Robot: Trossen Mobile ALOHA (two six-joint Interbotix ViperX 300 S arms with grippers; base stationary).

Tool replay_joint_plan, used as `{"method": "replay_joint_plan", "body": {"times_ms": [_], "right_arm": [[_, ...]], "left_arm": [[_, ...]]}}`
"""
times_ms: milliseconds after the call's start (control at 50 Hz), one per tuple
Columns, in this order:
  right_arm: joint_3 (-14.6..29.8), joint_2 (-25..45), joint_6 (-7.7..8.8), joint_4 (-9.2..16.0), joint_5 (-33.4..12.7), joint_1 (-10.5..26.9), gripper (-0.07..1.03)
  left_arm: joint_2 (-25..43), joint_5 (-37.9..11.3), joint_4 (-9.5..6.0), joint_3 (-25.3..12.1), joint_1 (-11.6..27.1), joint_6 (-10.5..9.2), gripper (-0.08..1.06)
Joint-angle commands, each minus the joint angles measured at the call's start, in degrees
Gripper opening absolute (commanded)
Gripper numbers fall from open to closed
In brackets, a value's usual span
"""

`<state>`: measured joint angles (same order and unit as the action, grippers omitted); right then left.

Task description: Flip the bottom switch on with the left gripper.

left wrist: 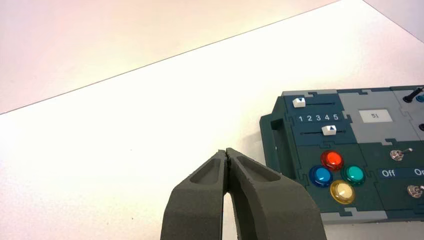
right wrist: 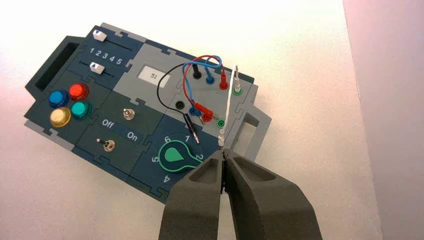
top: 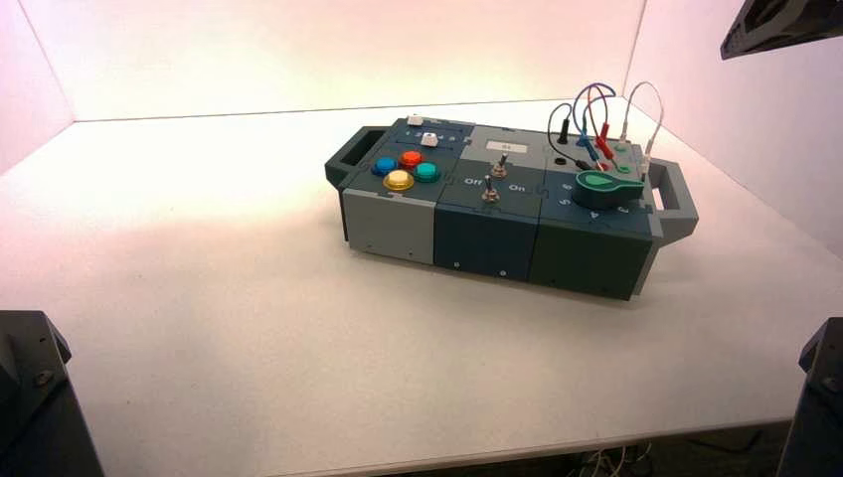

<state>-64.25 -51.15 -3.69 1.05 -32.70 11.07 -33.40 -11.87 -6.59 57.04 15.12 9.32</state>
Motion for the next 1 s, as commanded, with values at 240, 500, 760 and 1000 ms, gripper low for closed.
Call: {"method": "replay_joint_plan", "body": {"times_ms": [240, 500, 760, 1000], "right_arm": [[1.9, 0.4, -0.35, 0.0, 0.3, -0.1, -0.02], [2.6, 4.5, -1.14, 0.1, -0.4, -3.3, -0.02], [6.3, 18.8, -1.23, 0.4, -2.6, -5.4, -0.02], [10.4, 31.3, -1.23, 1.7, -2.5, -5.4, -0.02]], "left_arm": [[-0.4, 0.6, 0.18, -1.3, 0.1, 0.35, -0.03], [0.2, 0.6, 0.18, -1.8, 0.1, 0.35, -0.03], [0.8, 0.6, -0.09, -2.1, 0.7, 0.26, -0.03], [4.7, -1.2, -0.44, -5.4, 2.8, 0.0, -0.03]]}}
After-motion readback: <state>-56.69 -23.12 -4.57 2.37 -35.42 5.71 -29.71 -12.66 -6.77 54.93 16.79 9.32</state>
